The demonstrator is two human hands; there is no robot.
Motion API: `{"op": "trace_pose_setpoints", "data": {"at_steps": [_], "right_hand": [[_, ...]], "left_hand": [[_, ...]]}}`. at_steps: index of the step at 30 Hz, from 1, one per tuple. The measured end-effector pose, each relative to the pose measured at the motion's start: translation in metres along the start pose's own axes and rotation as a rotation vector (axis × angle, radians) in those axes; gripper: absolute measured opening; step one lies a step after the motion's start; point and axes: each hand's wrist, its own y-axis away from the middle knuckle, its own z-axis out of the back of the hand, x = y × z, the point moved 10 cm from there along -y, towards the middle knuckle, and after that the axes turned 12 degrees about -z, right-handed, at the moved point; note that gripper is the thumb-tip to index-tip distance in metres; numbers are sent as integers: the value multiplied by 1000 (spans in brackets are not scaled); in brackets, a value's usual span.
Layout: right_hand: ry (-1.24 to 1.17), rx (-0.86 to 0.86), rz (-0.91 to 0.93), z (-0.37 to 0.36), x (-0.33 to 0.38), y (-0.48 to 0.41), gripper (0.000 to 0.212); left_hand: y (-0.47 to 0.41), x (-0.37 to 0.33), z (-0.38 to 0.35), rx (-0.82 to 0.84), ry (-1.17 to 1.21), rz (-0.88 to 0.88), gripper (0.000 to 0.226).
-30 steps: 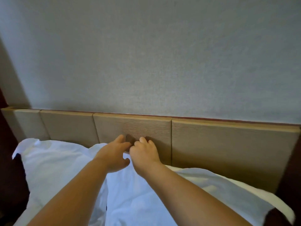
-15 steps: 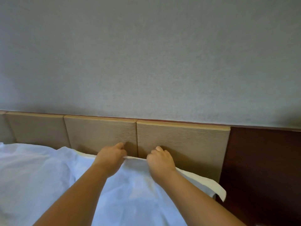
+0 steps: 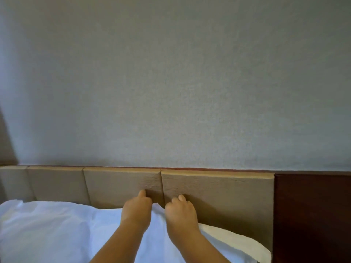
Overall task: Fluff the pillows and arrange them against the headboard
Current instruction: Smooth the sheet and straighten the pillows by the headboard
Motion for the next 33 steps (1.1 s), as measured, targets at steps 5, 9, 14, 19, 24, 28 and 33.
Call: {"op": "trace_pose_setpoints", "data": {"at_steps": [5, 9, 14, 19, 24, 28, 33], "right_hand": [[-217, -36, 120, 16, 11, 12, 31], [-287, 3, 261, 22, 36, 27, 29], [-311, 129, 497, -5, 111, 66, 26], [-346, 273, 706, -36, 198, 138, 28], [-367, 405, 844, -53, 256, 222, 25], [-351, 461, 954, -61, 271, 272, 13], [-292, 492, 966, -81, 263, 292, 11]], "left_hand": [[5, -29, 9, 1, -166, -108, 26], [31, -14, 32, 10, -221, -109, 27], [124, 82, 29, 172, -315, 251, 31], [248, 135, 32, 375, -330, 498, 34], [358, 156, 47, 389, -305, 736, 33], [421, 157, 47, 378, -270, 879, 32], [451, 141, 31, 342, -175, 962, 29]]}}
